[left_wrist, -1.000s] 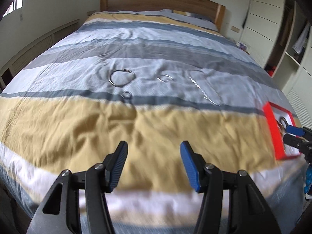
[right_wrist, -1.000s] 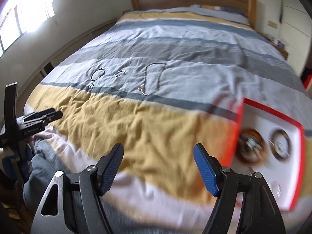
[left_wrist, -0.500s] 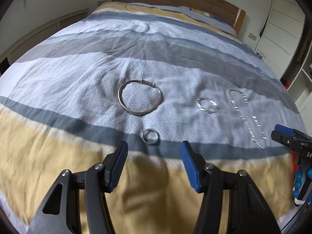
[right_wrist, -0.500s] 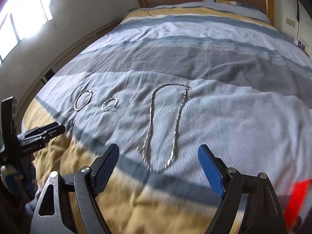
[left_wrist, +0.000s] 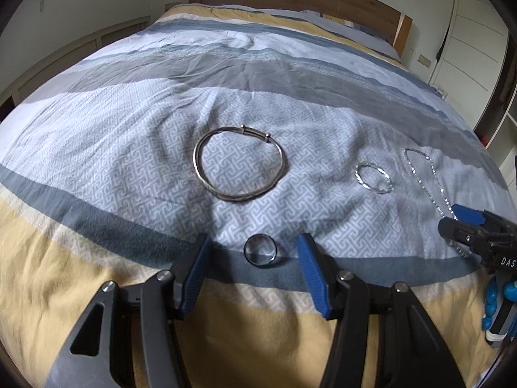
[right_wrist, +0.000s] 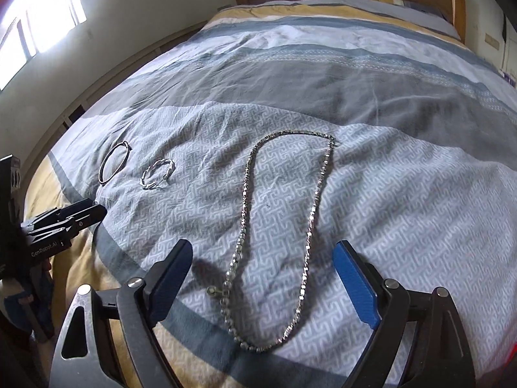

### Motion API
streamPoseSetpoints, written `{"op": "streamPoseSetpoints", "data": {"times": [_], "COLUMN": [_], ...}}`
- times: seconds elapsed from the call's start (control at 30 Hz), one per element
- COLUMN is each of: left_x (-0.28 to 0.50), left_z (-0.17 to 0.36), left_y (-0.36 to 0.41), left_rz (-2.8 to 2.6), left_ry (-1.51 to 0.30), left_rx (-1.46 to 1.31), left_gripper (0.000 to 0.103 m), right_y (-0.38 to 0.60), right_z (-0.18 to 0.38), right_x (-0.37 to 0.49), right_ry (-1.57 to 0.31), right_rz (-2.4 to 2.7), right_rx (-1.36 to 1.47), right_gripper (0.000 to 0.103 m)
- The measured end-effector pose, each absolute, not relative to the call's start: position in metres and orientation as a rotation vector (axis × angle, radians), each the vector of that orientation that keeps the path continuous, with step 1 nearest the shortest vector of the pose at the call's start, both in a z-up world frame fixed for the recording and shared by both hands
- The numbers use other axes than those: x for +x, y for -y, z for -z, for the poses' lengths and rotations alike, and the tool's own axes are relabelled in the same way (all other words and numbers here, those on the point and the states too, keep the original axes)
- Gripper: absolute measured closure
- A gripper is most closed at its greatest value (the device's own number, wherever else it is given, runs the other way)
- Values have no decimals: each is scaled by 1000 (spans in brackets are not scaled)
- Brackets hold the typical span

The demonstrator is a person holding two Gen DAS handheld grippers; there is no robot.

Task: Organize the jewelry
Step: 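Grasp the small silver ring with the left gripper while the right grasps the chain necklace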

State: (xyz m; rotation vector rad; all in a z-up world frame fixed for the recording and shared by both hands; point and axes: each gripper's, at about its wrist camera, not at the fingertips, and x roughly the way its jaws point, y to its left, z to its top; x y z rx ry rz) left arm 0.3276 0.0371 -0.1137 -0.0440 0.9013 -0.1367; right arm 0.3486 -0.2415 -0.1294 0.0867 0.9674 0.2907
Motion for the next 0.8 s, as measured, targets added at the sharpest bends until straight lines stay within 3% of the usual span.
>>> {"op": "streamPoseSetpoints", "data": {"times": [0.03, 0.17, 0.3, 0.37, 0.43, 0.8], "left_x": [328, 328, 328, 327, 326, 305], "left_z": [114, 115, 116, 116, 116, 100], "left_y": [-37, -40, -41, -41, -40, -33], "left_rz": [137, 138, 134, 134, 134, 159], "left_ry": [-897, -888, -885, -884, -883, -869], "left_rx": [-44, -60, -60, -60, -55, -47], "left_gripper": [51, 68, 84, 84, 84, 84], "right_y": [239, 233, 228, 226, 225, 223], "right_z": [130, 131, 133, 133, 134, 117], "right_x": [349, 351, 351, 350, 348, 309], "right_ry": [-965, -956, -960, -963, -965, -933], "right_rz": [-288, -278, -291, -297, -307, -353], "right_rx": [71, 24, 12, 16, 31, 100], "right_gripper": [19, 59, 79, 89, 95, 97]}}
